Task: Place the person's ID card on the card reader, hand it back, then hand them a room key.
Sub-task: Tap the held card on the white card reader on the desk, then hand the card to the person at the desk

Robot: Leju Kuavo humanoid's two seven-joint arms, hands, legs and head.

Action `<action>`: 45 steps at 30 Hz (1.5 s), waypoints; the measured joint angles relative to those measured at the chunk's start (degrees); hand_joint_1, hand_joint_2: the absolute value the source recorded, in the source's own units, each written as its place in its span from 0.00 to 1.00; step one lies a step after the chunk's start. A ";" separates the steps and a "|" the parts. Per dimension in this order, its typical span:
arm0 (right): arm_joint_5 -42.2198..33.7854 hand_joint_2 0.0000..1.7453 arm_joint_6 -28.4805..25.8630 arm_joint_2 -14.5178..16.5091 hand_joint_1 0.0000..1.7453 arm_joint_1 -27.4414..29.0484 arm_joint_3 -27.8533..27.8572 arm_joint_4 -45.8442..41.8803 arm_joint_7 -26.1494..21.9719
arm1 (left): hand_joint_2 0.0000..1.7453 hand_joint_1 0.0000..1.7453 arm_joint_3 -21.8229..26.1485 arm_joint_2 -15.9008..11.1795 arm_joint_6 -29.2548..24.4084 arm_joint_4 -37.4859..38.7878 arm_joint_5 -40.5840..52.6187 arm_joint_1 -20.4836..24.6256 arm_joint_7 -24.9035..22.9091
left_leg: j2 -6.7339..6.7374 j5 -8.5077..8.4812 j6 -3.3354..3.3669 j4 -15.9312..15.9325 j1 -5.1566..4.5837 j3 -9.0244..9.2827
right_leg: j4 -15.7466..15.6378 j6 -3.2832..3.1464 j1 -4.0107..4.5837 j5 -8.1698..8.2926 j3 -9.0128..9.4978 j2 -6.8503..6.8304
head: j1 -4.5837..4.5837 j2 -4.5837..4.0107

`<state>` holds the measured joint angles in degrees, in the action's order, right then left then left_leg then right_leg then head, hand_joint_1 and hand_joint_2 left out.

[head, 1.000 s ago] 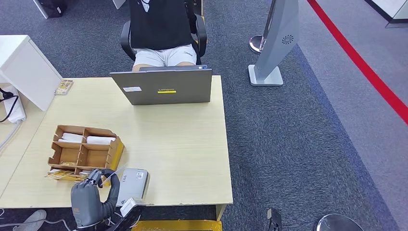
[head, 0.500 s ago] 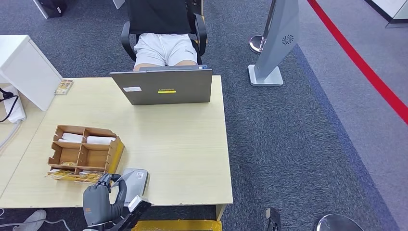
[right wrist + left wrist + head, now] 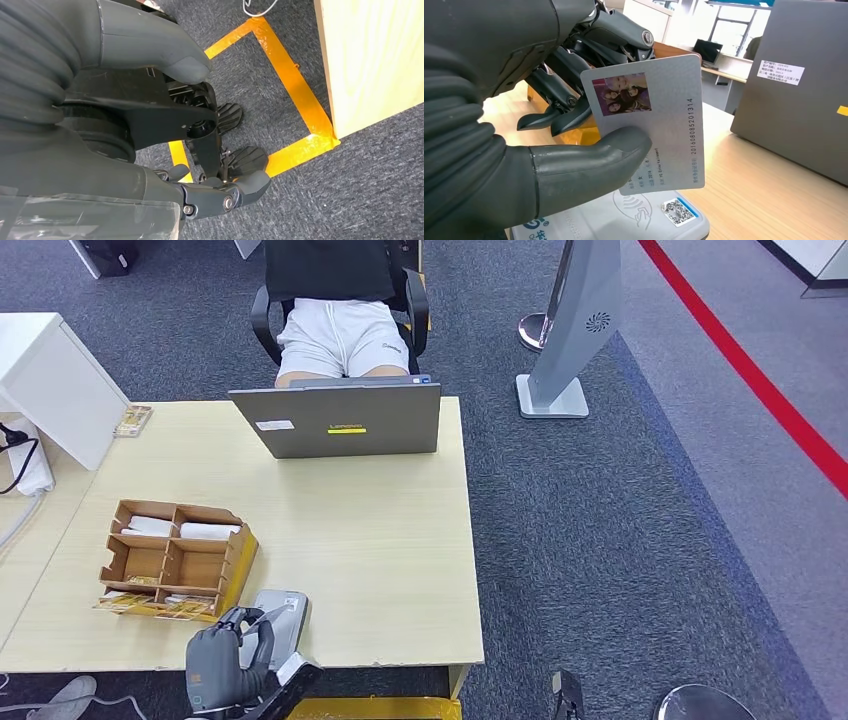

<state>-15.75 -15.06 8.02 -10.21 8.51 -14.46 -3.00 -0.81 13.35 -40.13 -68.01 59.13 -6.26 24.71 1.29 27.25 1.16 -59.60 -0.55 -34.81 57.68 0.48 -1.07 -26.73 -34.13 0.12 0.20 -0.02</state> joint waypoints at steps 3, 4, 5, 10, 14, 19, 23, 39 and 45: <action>0.35 1.00 0.18 0.00 0.00 0.00 0.37 -0.01 0.03 | 1.00 1.00 0.21 0.15 0.00 0.13 0.31 0.03 0.28 | 0.00 0.00 0.00 0.00 0.00 0.00 | 0.00 0.00 0.00 0.00 0.00 0.00 | 0.00 0.00; 0.47 1.00 0.21 -0.01 0.00 0.01 0.46 -0.01 0.03 | 1.00 1.00 0.44 0.20 0.00 0.13 0.47 0.03 0.32 | 0.00 0.00 0.00 0.00 0.00 0.00 | 0.00 0.00 0.00 0.00 0.00 0.00 | 0.01 0.00; 0.56 1.00 0.24 -0.01 0.00 0.01 0.52 -0.01 0.04 | 1.00 1.00 0.78 0.25 0.00 0.13 0.63 0.03 0.33 | 0.00 0.00 0.00 0.00 0.00 0.00 | 0.00 0.00 0.00 0.00 0.00 0.00 | 0.01 0.00; 0.97 1.00 0.36 -0.16 0.00 0.04 0.60 -0.01 0.13 | 1.00 1.00 3.03 0.26 0.00 0.14 1.44 0.01 0.15 | 0.00 0.00 0.00 0.00 0.00 0.00 | 0.00 0.00 0.00 0.00 0.00 -0.01 | 0.00 0.00; 1.25 1.00 0.56 -0.30 0.00 0.05 0.65 -0.01 0.37 | 1.00 1.00 4.82 0.26 0.00 0.23 2.15 0.00 -0.26 | 0.00 0.00 0.00 0.00 0.01 0.00 | 0.00 0.00 0.00 0.00 0.00 -0.01 | 0.01 0.00; 1.62 1.00 0.84 -0.49 0.00 0.06 0.75 -0.01 0.44 | 1.00 1.00 6.26 0.28 0.00 0.57 2.26 0.00 -0.27 | 0.00 0.00 0.00 0.00 0.00 -0.01 | 0.00 0.00 0.00 0.00 0.00 -0.01 | 0.01 0.00; 1.70 1.00 0.95 -0.63 0.00 0.05 0.80 -0.01 0.44 | 1.00 1.00 6.74 0.28 0.00 0.97 2.25 0.08 -0.13 | 0.00 0.00 0.00 0.00 0.00 -0.01 | 0.00 0.00 0.00 -0.01 0.00 -0.01 | 0.01 0.00; 2.93 1.00 1.09 -0.70 0.00 -0.42 0.82 -0.03 1.05 | 1.00 1.00 6.88 0.56 -0.02 4.43 0.78 2.98 4.36 | -0.07 -0.02 0.02 0.00 0.00 0.00 | 0.00 0.00 0.00 0.00 0.03 -0.07 | 0.00 0.00; 4.20 1.00 1.25 -0.68 0.00 -0.90 0.82 -0.03 1.56 | 1.00 1.00 4.79 1.27 -0.04 -2.49 -0.39 3.75 10.21 | -0.08 -0.02 0.02 -0.02 0.00 0.00 | 0.00 0.01 0.00 0.00 0.02 -0.07 | 0.00 0.00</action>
<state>-11.56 -13.81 7.34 -11.10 9.33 -14.49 -1.44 3.98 14.62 -40.17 -70.50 58.73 -2.51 34.93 1.21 27.22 1.18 -59.62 -0.55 -34.81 57.68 0.49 -1.07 -26.72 -34.10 0.04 0.20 -0.02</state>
